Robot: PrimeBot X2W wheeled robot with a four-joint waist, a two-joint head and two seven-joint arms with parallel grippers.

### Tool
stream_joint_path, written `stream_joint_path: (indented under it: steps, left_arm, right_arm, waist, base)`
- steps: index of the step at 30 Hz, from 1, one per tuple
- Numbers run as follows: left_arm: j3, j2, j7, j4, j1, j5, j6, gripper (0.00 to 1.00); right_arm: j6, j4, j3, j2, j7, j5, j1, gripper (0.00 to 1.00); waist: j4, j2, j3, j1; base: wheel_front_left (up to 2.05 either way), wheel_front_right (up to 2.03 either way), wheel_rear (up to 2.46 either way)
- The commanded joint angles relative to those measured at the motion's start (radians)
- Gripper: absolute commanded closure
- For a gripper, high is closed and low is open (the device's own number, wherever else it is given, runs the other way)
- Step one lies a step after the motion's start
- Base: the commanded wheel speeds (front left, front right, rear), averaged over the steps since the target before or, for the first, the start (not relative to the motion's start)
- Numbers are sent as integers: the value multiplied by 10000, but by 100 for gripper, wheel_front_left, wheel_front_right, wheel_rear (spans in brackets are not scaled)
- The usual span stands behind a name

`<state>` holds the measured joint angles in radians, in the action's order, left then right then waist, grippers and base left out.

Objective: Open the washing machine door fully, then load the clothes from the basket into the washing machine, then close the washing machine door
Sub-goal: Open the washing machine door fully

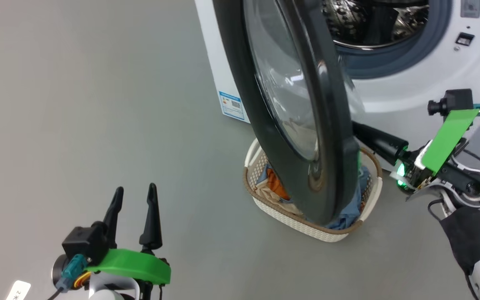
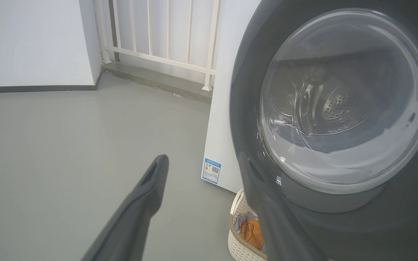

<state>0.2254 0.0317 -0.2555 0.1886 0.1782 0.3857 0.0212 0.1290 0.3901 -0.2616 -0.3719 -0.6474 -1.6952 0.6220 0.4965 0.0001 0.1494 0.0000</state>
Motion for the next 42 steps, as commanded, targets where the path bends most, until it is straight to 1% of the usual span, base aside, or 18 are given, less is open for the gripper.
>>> stream_joint_path:
  steps: [1, 6, 14, 23, 31, 33, 34, 36, 37, 38, 39, 42]
  left_arm:
    - [-365, 185, -63, -149, -17, -121, -48, 0]
    - [-460, 185, -63, -133, -115, -153, -42, 0]
    - [-622, 185, -63, -398, -266, -103, 61, 0]
    - [-638, 185, -63, -491, -323, -119, 118, 0]
    - [-456, 185, -63, -219, -154, -156, -42, 0]
    - [-461, 185, -63, -128, -119, -196, -81, 0]
    - [-473, 185, -63, -97, -103, -215, -101, 0]
    - [-483, 185, -63, -61, -77, -246, -129, 0]
    - [-486, 185, -63, -51, -67, -254, -136, 0]
    - [-490, 185, -63, -43, -56, -257, -144, 0]
    - [-492, 185, -63, -34, -47, -268, -150, 0]
    - [-507, 185, -63, -13, -33, -315, -169, 0]
  right_arm:
    - [17, -553, -136, 221, -146, -112, -236, 100]
    - [17, -791, -244, 425, -321, -38, -439, 100]
    - [17, -614, -423, 755, -647, 64, -225, 100]
    - [17, -522, -353, 900, -789, 161, -142, 100]
    - [17, -494, -14, 863, -665, 165, -397, 100]
    - [17, -563, 55, 910, -607, 168, -460, 100]
    - [17, -589, 74, 934, -605, 164, -481, 96]
    - [17, -644, 133, 969, -569, 168, -517, 64]
    - [17, -669, 169, 988, -559, 154, -533, 52]
    - [17, -698, 213, 1002, -551, 138, -545, 16]
    - [17, -731, 257, 1015, -536, 130, -559, 0]
    - [17, -851, 343, 1049, -506, 149, -624, 0]
  waist:
    - [347, -1, -237, 0]
    - [491, -1, -221, 0]
    - [559, -1, -61, 0]
    - [542, -1, -85, 0]
    - [460, -1, -268, 0]
    - [317, -1, -323, 0]
    - [229, -1, -344, 0]
    - [42, -1, -383, 0]
    - [-53, -1, -403, 0]
    - [-150, -1, -422, 0]
    - [-248, -1, -444, 0]
    - [-550, -1, -512, 0]
  base:
    - [0, 0, 0]
    - [0, 0, 0]
    - [0, 0, 0]
    - [0, 0, 0]
    - [0, 0, 0]
    - [0, 0, 0]
    - [0, 0, 0]
    - [0, 0, 0]
    - [0, 0, 0]
    - [0, 0, 0]
    - [0, 0, 0]
    - [0, 0, 0]
